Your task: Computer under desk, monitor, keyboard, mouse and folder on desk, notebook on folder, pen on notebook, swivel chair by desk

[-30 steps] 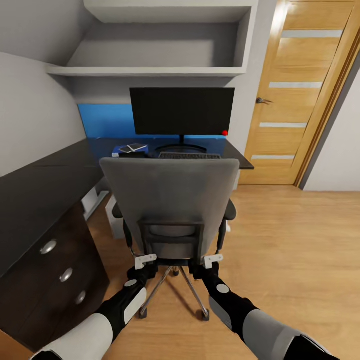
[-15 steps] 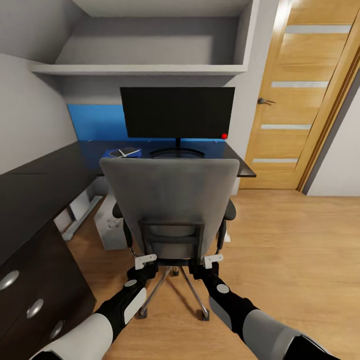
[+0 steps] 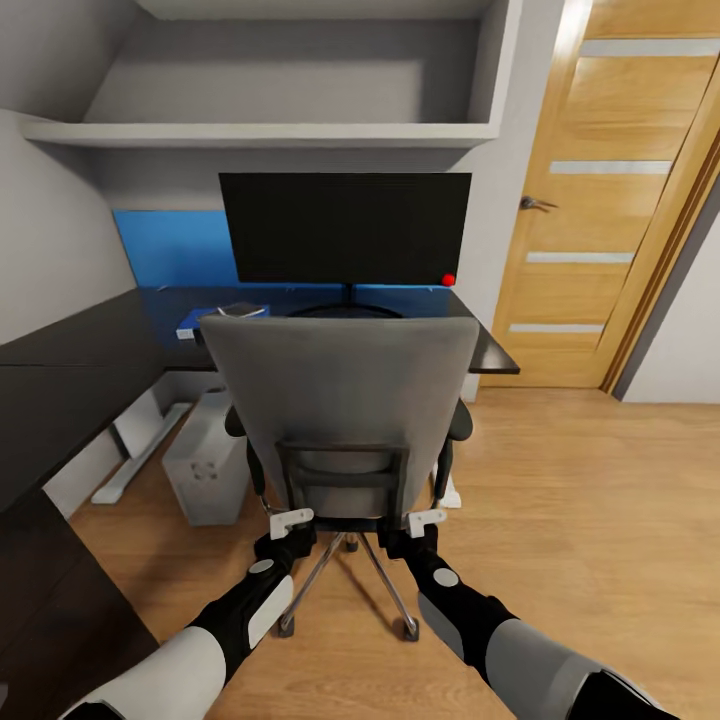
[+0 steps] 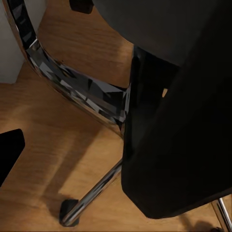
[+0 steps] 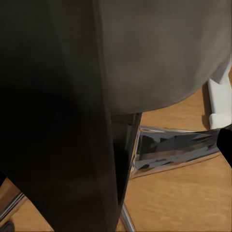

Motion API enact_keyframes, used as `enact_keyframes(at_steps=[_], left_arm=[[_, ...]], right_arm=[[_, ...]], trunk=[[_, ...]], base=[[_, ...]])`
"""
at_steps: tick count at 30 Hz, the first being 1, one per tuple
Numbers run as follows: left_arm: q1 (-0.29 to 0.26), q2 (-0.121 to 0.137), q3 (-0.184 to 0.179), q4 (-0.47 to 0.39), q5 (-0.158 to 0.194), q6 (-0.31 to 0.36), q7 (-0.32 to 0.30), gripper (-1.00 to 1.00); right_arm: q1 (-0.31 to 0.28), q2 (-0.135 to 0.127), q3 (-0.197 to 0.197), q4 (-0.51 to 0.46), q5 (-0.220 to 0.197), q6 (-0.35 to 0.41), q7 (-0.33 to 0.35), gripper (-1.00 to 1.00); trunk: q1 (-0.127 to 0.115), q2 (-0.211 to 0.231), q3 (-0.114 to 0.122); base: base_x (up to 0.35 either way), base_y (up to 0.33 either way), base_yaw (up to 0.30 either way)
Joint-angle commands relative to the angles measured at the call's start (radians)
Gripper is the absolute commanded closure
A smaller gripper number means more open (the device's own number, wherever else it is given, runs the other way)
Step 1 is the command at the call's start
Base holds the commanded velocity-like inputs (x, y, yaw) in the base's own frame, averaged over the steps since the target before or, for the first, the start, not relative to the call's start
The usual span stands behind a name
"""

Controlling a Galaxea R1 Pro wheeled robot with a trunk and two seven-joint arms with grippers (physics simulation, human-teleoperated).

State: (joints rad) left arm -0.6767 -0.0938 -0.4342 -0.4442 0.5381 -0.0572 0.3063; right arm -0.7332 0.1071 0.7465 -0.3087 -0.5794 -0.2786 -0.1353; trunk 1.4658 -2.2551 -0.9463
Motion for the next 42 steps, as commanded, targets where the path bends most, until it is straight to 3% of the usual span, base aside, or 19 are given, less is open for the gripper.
enact_keyframes(at_steps=[1,22,42], left_arm=[[-0.001,0.002,0.0,-0.001,-0.001,-0.006,0.013,-1.0],[-0.001,0.002,0.001,-0.001,-0.003,-0.006,0.014,-1.0],[-0.001,0.002,0.0,-0.001,-0.004,-0.006,0.014,-1.0]], right_arm=[[-0.002,-0.001,-0.007,0.002,-0.013,-0.007,-0.013,-1.0],[-0.002,-0.001,-0.007,0.002,-0.013,-0.007,-0.013,-1.0],[-0.002,-0.001,-0.007,0.002,-0.013,-0.006,-0.012,-1.0]], trunk=[[0.0,0.0,-0.001],[0.0,0.0,-0.001],[0.0,0.0,-0.001]], base=[[0.28,-0.025,0.0],[0.115,-0.002,0.0],[0.011,0.0,0.0]])
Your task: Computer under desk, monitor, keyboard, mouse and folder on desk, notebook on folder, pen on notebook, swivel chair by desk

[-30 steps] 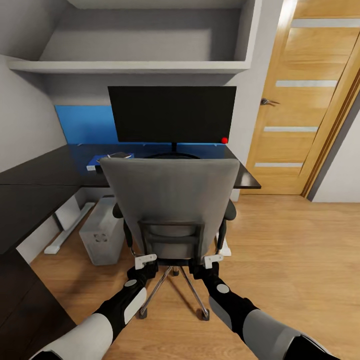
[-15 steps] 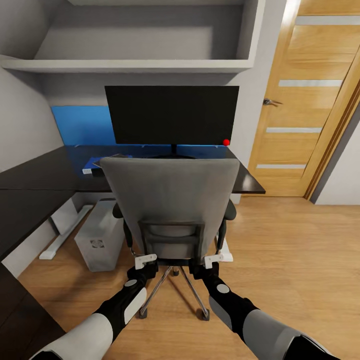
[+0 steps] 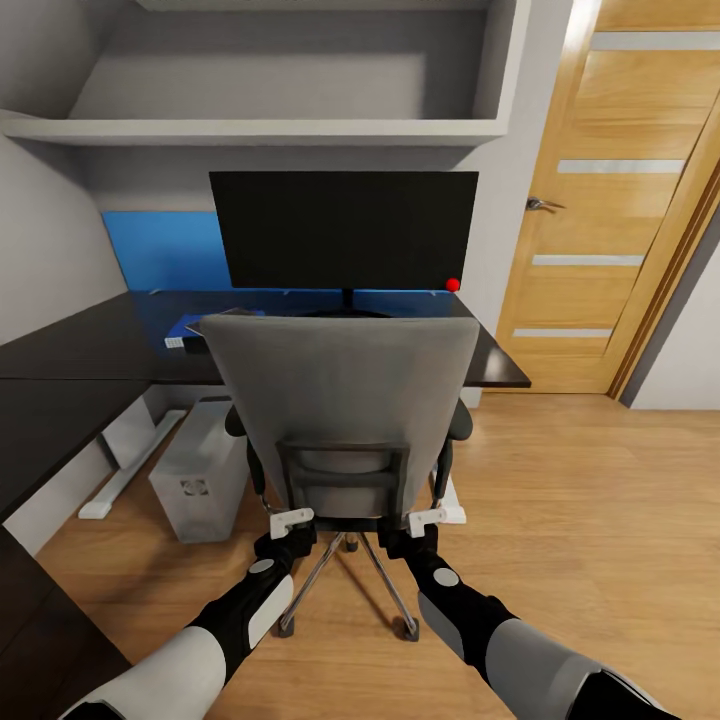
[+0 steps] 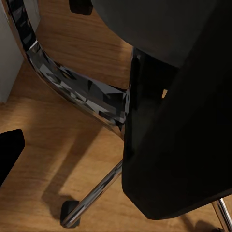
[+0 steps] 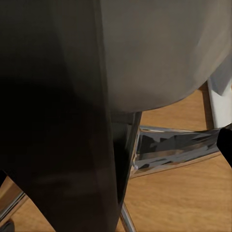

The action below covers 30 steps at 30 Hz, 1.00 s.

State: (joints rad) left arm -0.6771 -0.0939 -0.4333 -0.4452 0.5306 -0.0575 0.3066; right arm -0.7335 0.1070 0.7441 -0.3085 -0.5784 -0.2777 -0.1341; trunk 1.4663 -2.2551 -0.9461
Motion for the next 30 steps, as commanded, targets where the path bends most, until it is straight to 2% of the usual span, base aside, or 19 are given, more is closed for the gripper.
enact_keyframes(at_steps=[1,10,30], left_arm=[[-0.001,0.002,-0.001,0.0,0.003,-0.005,0.014,-1.0],[-0.001,0.002,0.001,0.0,0.003,-0.005,0.014,-1.0],[-0.001,0.003,0.0,0.0,0.006,-0.005,0.007,-1.0]], right_arm=[[-0.001,-0.001,-0.005,0.002,-0.014,-0.007,-0.013,-1.0],[-0.001,-0.001,-0.005,0.002,-0.014,-0.007,-0.013,-1.0],[-0.001,-0.001,-0.005,0.002,-0.014,-0.008,-0.012,-1.0]], trunk=[[0.0,0.0,-0.001],[0.0,0.0,-0.001],[0.0,0.0,-0.001]], base=[[0.0,0.0,0.0],[-0.132,0.0,0.0],[-0.006,0.0,0.0]])
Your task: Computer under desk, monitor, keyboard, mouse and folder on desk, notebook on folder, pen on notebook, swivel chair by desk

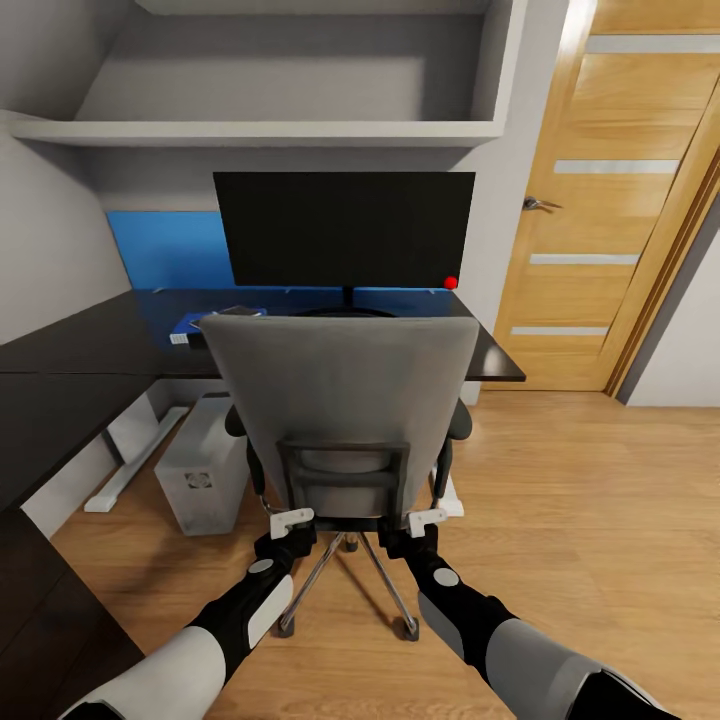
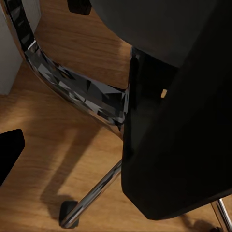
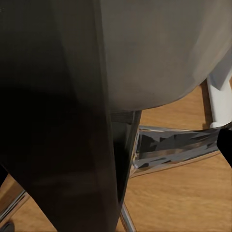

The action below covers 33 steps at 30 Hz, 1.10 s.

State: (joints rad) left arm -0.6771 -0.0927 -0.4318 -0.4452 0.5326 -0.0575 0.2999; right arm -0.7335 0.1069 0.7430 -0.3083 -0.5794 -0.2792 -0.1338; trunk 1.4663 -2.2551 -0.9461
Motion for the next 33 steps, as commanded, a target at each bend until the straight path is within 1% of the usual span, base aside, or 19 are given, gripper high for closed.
enact_keyframes(at_steps=[1,4,7,9,14,18,19,25,30,33], left_arm=[[-0.001,0.002,-0.002,0.0,0.004,-0.005,0.008,-1.0],[-0.001,0.002,-0.001,0.0,0.004,-0.005,-0.018,-1.0],[-0.001,0.005,-0.001,0.0,0.004,-0.005,-0.077,-1.0],[-0.001,0.008,-0.001,0.0,0.004,-0.005,-0.092,-1.0],[-0.001,0.01,-0.002,0.0,0.003,-0.004,-0.1,-1.0],[-0.001,0.01,-0.002,0.0,0.003,-0.004,-0.102,-1.0],[-0.001,0.01,-0.002,0.0,0.003,-0.004,-0.102,-1.0],[-0.001,0.01,-0.002,0.0,0.003,-0.004,-0.102,-1.0],[-0.001,0.01,-0.002,0.0,0.003,-0.004,-0.102,-1.0],[-0.001,0.01,-0.002,0.0,0.003,-0.004,-0.102,-1.0]], right_arm=[[-0.001,-0.001,-0.004,0.001,-0.013,-0.006,-0.012,-1.0],[-0.001,-0.001,-0.004,0.001,-0.013,-0.006,-0.012,-1.0],[-0.001,-0.001,-0.004,0.001,-0.013,-0.006,-0.012,-1.0],[-0.001,-0.001,-0.004,0.001,-0.013,-0.006,-0.012,-1.0],[-0.001,-0.002,-0.004,0.001,-0.005,-0.006,-0.011,-1.0],[-0.001,-0.002,-0.004,0.001,0.022,-0.006,-0.01,-1.0],[-0.001,-0.002,-0.004,0.001,0.035,-0.005,-0.01,-1.0],[-0.001,-0.002,-0.004,0.001,0.041,-0.005,-0.008,-1.0],[0.0,-0.002,-0.004,0.001,0.044,-0.006,0.008,-1.0],[0.0,-0.001,-0.004,0.001,0.053,-0.005,0.016,-1.0]], trunk=[[0.0,0.0,-0.001],[0.0,0.0,-0.001],[0.0,0.0,-0.001],[0.0,0.0,-0.001],[0.0,0.0,-0.001],[0.0,0.0,-0.001],[0.0,0.0,-0.001],[0.0,0.0,-0.001],[0.0,0.0,-0.001],[0.0,0.0,-0.001]], base=[[0.0,0.0,0.0],[0.0,0.0,0.0],[0.0,0.0,0.0],[0.0,0.0,0.0],[0.0,0.0,0.0],[0.0,0.0,0.0],[0.0,0.0,0.0],[0.0,0.0,0.0],[-0.004,0.0,0.0],[-0.103,0.0,0.0]])
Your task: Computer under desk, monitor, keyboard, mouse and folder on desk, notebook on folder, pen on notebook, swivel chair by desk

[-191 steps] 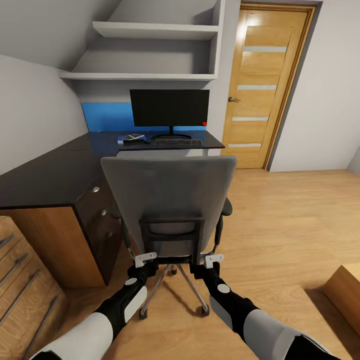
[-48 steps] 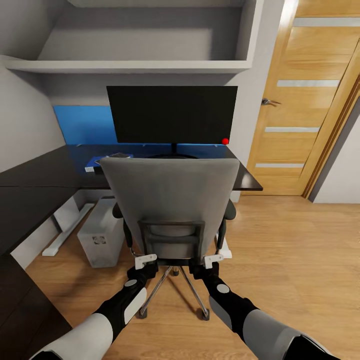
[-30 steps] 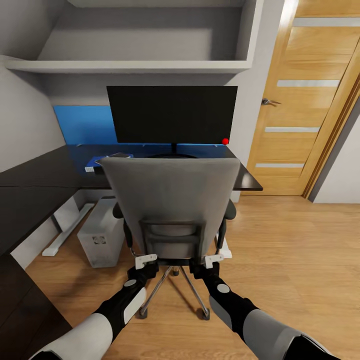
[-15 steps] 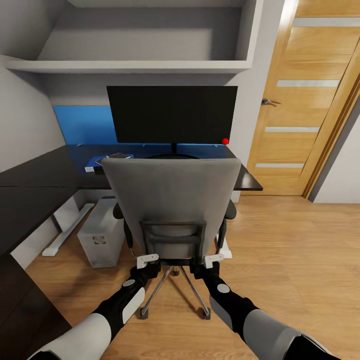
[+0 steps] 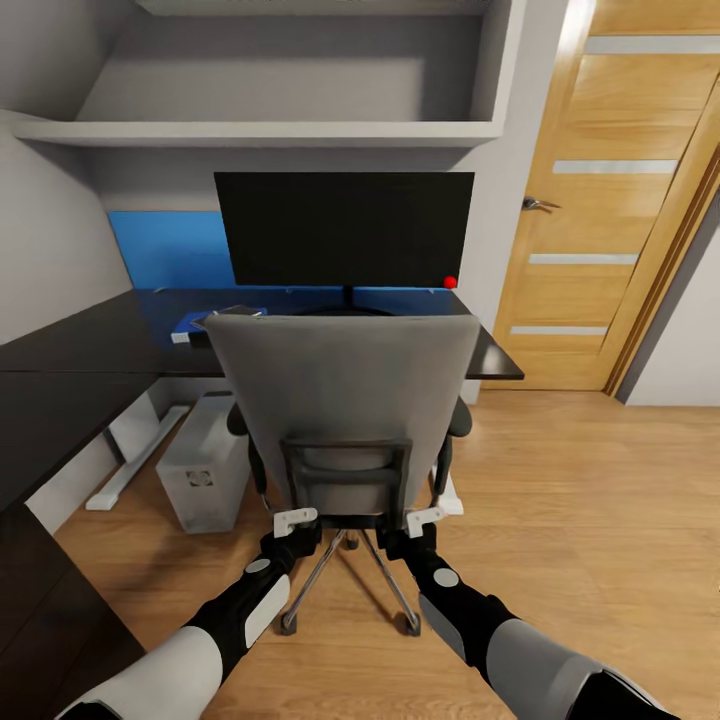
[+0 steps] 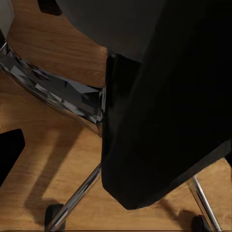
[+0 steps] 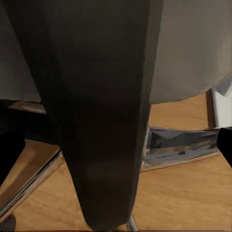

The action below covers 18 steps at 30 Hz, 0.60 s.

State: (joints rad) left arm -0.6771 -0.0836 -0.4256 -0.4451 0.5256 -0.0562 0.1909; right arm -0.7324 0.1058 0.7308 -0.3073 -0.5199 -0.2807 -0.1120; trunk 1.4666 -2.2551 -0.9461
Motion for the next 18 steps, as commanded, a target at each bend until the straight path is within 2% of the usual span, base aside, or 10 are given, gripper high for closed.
enact_keyframes(at_steps=[1,6,18], left_arm=[[-0.001,0.001,-0.009,0.0,0.01,-0.005,0.007,-1.0],[-0.001,0.001,-0.009,0.0,0.01,-0.005,0.007,-1.0],[-0.001,0.001,-0.009,0.0,0.01,-0.005,0.007,-1.0]], right_arm=[[-0.001,0.0,0.009,0.001,-0.004,-0.003,-0.005,-1.0],[-0.001,0.0,0.009,0.001,0.006,-0.003,-0.001,-1.0],[-0.001,0.0,0.009,0.001,0.01,-0.003,0.0,-1.0]], trunk=[[0.0,0.0,-0.001],[0.0,0.0,-0.001],[0.0,0.0,-0.001]], base=[[-0.156,0.0,0.0],[-0.151,0.0,0.0],[-0.061,0.0,0.0]])
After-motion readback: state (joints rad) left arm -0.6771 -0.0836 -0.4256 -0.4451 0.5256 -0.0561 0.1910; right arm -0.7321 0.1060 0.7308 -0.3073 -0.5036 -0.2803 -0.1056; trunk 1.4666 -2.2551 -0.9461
